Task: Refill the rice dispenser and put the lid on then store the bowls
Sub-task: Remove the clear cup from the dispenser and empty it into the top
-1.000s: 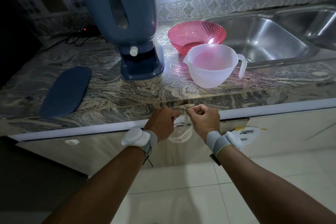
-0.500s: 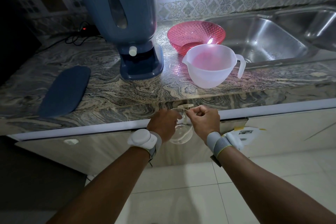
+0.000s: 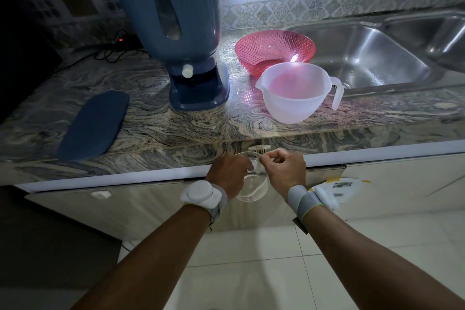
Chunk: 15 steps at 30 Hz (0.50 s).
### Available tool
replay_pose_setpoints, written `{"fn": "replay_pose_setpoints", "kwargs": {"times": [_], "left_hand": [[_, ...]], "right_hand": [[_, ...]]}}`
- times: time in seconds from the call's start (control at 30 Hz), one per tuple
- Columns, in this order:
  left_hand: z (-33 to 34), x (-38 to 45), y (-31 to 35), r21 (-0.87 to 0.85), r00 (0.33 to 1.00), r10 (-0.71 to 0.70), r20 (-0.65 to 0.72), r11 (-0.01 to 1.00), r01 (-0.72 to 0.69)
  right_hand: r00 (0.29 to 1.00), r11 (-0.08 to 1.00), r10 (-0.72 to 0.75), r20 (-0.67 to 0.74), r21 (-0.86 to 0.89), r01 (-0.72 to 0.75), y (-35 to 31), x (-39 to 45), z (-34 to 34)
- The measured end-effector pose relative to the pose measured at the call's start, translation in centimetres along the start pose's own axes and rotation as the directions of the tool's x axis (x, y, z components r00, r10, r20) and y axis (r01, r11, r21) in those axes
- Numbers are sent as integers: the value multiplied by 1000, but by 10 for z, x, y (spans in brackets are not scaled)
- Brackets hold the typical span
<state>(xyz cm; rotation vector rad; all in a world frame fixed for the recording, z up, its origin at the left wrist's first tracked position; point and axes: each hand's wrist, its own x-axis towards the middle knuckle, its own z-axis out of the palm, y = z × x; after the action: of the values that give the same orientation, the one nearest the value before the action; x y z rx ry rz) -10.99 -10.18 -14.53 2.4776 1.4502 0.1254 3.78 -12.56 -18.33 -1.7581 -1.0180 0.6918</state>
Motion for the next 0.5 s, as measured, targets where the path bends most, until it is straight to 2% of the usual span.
{"fn": "replay_pose_setpoints", "kwargs": {"times": [0.5], "left_hand": [[1, 2, 0, -56, 1000, -28, -11, 998, 27]], "right_hand": [[1000, 1000, -7, -10, -12, 7, 1, -2, -2]]}}
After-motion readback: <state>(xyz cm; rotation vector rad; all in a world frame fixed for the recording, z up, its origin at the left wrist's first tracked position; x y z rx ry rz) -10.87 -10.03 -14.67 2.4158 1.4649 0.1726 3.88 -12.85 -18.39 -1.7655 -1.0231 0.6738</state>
